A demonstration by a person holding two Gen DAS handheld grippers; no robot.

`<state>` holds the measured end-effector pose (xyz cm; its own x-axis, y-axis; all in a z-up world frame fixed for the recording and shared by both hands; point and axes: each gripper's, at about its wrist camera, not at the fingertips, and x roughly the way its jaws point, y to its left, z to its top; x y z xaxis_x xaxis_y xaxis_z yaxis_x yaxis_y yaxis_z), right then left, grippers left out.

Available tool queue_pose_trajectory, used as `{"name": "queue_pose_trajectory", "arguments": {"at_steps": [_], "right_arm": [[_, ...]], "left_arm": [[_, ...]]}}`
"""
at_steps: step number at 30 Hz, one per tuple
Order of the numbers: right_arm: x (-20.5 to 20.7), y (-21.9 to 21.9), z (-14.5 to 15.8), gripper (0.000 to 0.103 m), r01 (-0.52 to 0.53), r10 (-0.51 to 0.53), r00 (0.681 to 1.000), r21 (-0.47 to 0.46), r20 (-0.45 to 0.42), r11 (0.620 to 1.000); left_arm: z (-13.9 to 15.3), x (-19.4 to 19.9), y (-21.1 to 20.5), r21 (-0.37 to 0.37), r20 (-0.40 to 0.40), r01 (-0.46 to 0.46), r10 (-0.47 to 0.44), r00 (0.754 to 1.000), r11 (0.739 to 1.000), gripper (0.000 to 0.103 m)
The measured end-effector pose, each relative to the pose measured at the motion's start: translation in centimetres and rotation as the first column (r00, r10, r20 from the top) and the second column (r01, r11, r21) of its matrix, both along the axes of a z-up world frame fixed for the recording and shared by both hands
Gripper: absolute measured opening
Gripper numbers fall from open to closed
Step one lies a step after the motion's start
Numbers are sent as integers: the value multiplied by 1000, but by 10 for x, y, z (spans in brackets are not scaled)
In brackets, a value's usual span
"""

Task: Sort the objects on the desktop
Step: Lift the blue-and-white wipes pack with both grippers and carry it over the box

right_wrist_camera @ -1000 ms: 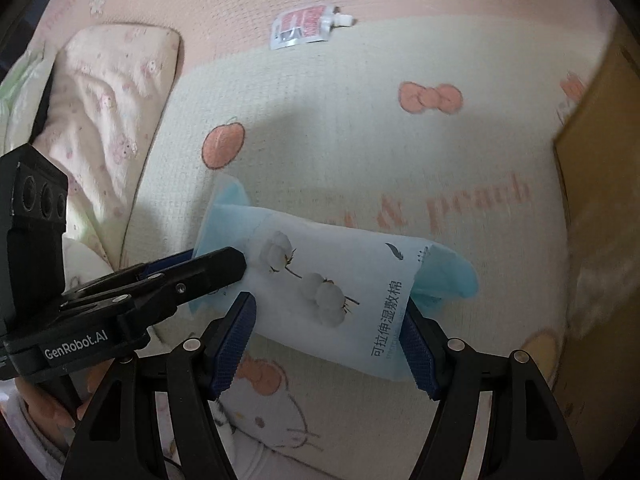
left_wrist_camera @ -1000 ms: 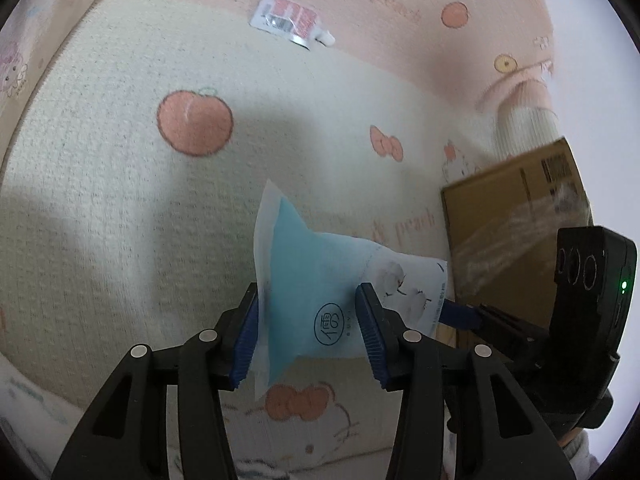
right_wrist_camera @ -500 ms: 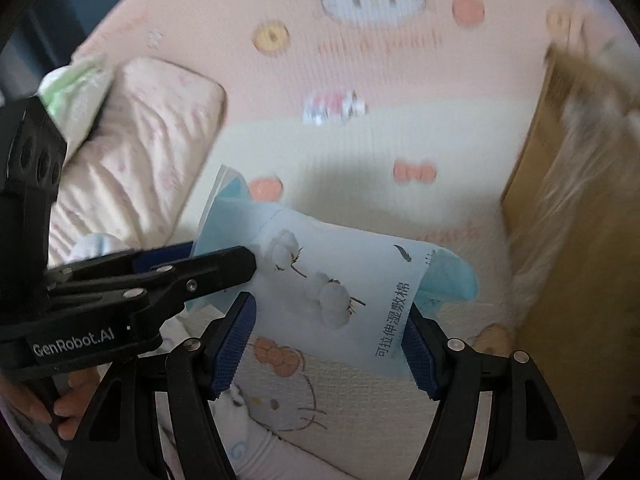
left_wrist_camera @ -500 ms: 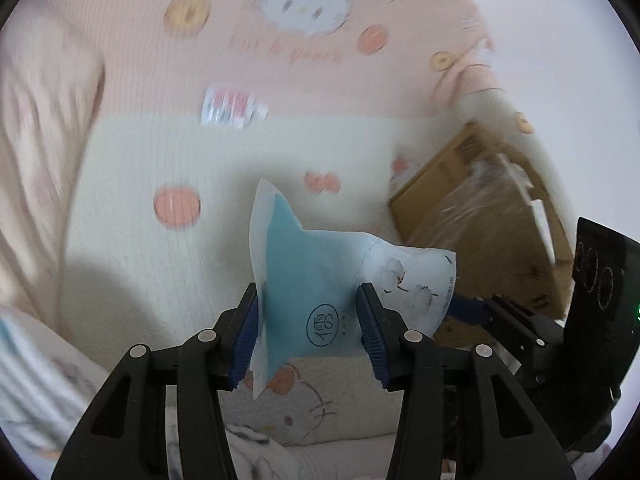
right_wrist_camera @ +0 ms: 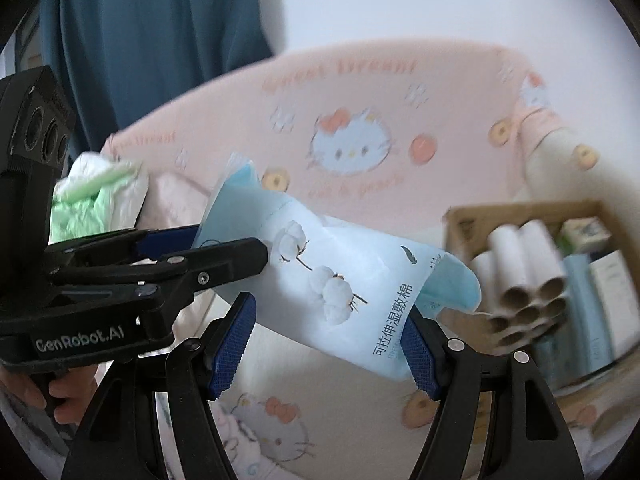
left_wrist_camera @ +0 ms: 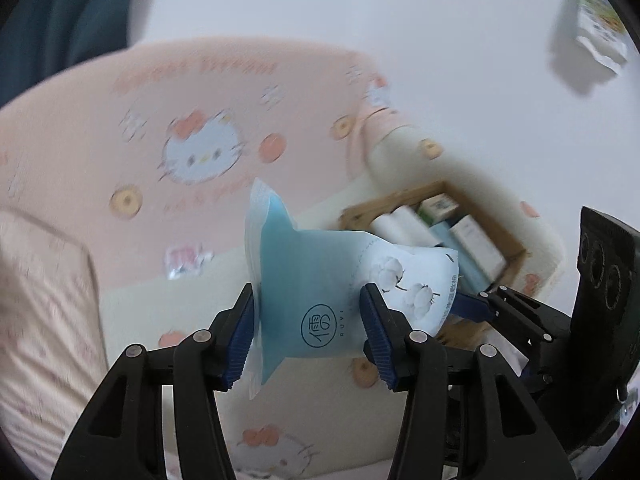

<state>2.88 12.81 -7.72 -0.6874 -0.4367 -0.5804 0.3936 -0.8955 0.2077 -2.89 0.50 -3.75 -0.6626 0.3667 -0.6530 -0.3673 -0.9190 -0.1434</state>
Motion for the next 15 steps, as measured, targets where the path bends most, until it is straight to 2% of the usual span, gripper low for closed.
{"name": "queue_pose_trajectory", "arguments": {"at_steps": [5, 10, 15], "right_arm": [[9, 34, 19, 69, 58, -56, 997, 24, -58, 998], [5, 71, 27, 69, 102, -101, 994, 43, -44, 994], [6, 118, 25, 69, 183, -182, 983, -56, 6, 982]], "left_arm": [[13, -2, 31, 28, -12, 67, -67, 998, 997, 55], [19, -12, 76, 8, -15, 148, -148, 989, 989, 55], [16, -19, 117, -4, 3, 225, -225, 974, 974, 55]]}}
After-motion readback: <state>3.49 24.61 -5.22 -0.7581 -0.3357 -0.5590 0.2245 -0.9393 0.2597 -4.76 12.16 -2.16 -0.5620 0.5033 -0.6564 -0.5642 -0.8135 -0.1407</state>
